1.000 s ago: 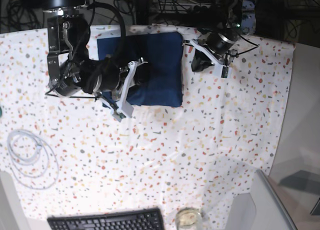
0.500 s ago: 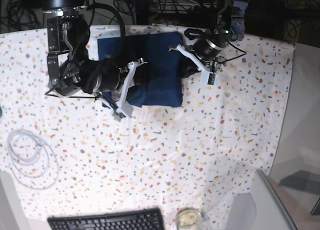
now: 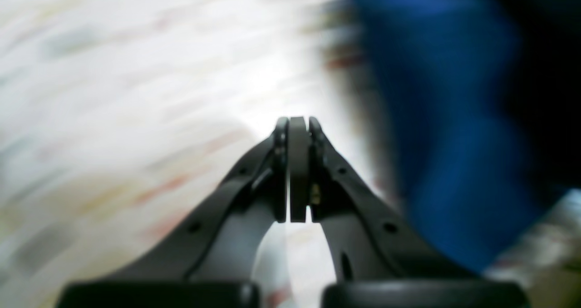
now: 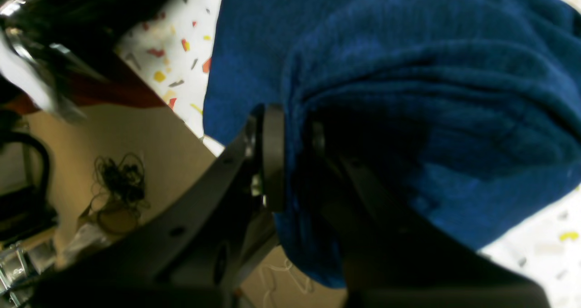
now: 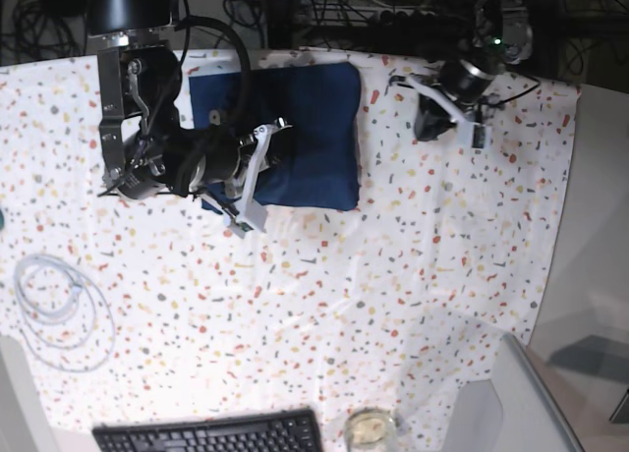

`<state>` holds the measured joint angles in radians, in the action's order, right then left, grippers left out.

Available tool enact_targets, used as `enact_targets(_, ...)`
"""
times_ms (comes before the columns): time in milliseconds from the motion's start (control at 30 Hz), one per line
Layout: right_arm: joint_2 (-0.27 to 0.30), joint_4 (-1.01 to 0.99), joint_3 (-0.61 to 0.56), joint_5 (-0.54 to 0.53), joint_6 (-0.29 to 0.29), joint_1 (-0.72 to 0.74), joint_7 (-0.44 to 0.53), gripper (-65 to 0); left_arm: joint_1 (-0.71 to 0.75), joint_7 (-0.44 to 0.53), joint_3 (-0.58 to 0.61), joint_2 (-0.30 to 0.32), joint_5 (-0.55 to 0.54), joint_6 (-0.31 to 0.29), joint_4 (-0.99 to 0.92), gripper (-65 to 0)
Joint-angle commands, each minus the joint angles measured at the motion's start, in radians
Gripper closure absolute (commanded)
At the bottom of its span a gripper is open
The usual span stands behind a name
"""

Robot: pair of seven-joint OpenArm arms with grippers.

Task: Layout the t-shirt on the table in an organized manner, then fold the t-shirt properly
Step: 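Press the folded end down with the right gripper and tuck it under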

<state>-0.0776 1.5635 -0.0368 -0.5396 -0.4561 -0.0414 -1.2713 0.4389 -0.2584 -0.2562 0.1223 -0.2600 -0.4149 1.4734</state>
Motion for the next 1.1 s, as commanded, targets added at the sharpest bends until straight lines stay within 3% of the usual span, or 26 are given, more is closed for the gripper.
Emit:
enact_targets(0, -0.006, -0.002, 0.001, -0.026, -0.01, 0.019, 0.014, -0.2, 0.013, 0.026, -0.045, 0.009, -0.011, -0.008, 0.036, 0.0)
enact_targets(267, 0.005, -0.074, 0.005, -0.119, -0.01, 0.047, 0.045, -0.2, 0.107, 0.028, -0.357, 0.04, -0.014, -0.012, 0.045, 0.0)
enact_targets(567, 0.002, -0.081, 0.005, -0.121, -0.011, 0.064, 0.04, -1.2, 0.111, 0.028, -0.432, 0.038, -0.015, -0.012, 0.039, 0.0)
enact_targets(633, -0.003, -0.081, 0.005, -0.121, -0.011, 0.064, 0.038, -7.2, 0.108, 0.028, -0.43, 0.037, -0.015, -0.012, 0.039, 0.0)
enact_targets(800, -0.003, -0.081, 0.001, -0.121, -0.011, 0.064, 0.037, -38.0, 0.09, 0.026, -0.43, 0.037, -0.015, -0.012, 0.029, 0.0)
enact_targets(867, -0.003, -0.081, 0.001, -0.121, -0.011, 0.064, 0.035, -46.4, 0.088, 0.026, -0.43, 0.038, -0.015, -0.012, 0.02, 0.0)
enact_targets(1067, -0.006, -0.081, -0.002, -0.121, -0.011, 0.064, 0.014, -47.9, 0.088, 0.026, -0.434, 0.041, -0.015, -0.012, 0.016, 0.0)
